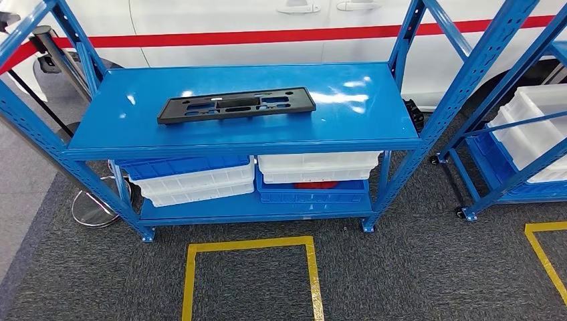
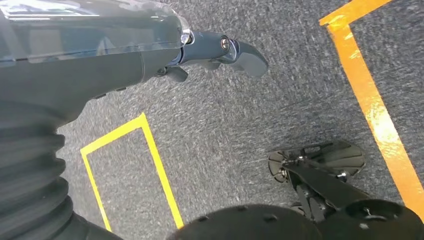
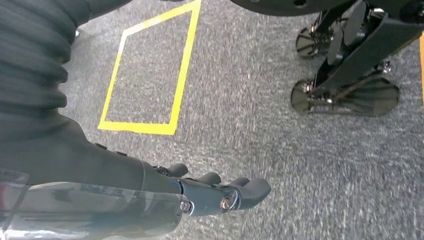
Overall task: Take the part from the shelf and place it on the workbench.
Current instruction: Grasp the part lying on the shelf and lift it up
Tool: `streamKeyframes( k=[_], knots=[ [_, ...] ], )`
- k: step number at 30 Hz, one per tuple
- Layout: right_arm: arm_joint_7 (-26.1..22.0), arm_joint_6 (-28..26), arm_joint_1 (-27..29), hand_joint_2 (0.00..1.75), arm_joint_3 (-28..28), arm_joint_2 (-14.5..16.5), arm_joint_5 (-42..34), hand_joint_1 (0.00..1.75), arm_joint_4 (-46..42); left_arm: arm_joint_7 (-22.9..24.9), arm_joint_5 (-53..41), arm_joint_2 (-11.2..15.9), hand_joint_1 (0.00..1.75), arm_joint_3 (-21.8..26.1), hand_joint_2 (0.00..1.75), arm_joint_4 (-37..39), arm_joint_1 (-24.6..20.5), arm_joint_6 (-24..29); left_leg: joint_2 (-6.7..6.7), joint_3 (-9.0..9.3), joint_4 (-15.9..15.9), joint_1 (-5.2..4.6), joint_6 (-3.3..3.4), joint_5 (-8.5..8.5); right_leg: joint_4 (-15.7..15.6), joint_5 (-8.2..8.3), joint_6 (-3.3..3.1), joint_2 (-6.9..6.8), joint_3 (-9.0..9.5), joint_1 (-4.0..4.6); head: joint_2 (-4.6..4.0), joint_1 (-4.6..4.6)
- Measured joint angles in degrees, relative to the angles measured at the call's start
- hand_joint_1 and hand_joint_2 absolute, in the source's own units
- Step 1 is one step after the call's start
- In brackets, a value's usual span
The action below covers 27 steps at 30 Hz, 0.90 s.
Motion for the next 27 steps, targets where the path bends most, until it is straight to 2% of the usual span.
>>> streamKeyframes(
  k=[7,8,11,12,13,17,22,27],
  knots=[
    [-1.3,-5.4,-1.9,1.75,5.0,0.0,-2.4,0.00,1.6,1.1,5.4,-0.4,0.00,-9.7,1.75,1.2,-2.4,5.1,0.00,0.07,0.0,0.00,0.00,0.00,0.0,0.00,0.00,0.00,-0.01,0.00,-0.02,0.00],
    [-1.5,-6.1,-2.2,1.31,6.0,0.0,-2.8,0.00,2.0,1.2,6.1,-0.4,0.00,-11.4,1.75,1.6,-2.8,5.9,0.00,0.07,0.0,0.00,0.00,0.00,0.0,0.00,0.00,0.00,-0.01,0.00,-0.01,0.00],
    [-2.3,-8.1,-3.1,0.00,8.6,0.0,-3.8,0.00,2.9,1.6,8.3,-0.5,0.00,-16.5,0.44,2.6,-4.1,8.1,0.00,0.07,0.0,0.00,0.00,0.00,0.0,0.00,0.00,0.00,-0.01,0.00,0.00,0.00],
    [-2.6,-8.8,-3.3,0.00,9.4,0.0,-4.2,0.00,3.3,1.7,8.9,-0.6,0.00,-18.0,0.00,2.9,-4.4,8.8,0.00,0.07,0.0,0.00,0.00,0.00,0.0,0.00,0.00,0.00,-0.01,0.00,0.00,0.00],
    [-2.9,-9.4,-3.6,0.00,10.1,0.0,-4.6,0.00,3.6,1.8,9.6,-0.6,0.00,-19.6,0.00,3.1,-4.8,9.5,0.00,0.07,0.0,0.00,0.00,0.00,0.0,0.00,0.00,0.00,-0.01,0.00,0.00,0.00],
    [-4.5,-11.9,-5.0,1.75,13.3,0.0,-5.9,0.00,4.8,2.2,12.2,-0.8,0.00,-25.8,0.00,4.4,-6.4,12.3,0.00,0.06,0.0,0.00,0.00,0.00,0.0,0.00,0.00,0.00,0.00,0.00,0.00,0.00],
    [-7.5,-15.2,-7.9,1.75,18.2,0.0,-6.2,0.00,6.0,2.8,15.1,-1.2,0.00,-33.3,0.00,6.0,-8.2,15.1,0.00,0.06,0.0,0.00,0.01,0.01,0.0,0.01,0.01,0.00,0.01,0.00,0.00,0.00],
    [-11.1,-18.9,-12.8,1.75,22.9,-0.2,-3.3,0.00,6.1,3.9,17.1,-1.4,0.00,-38.7,0.00,7.2,-9.6,17.2,0.00,0.07,0.0,0.00,0.03,0.06,0.0,0.05,0.05,0.00,0.03,0.00,0.00,0.00]
  ],
)
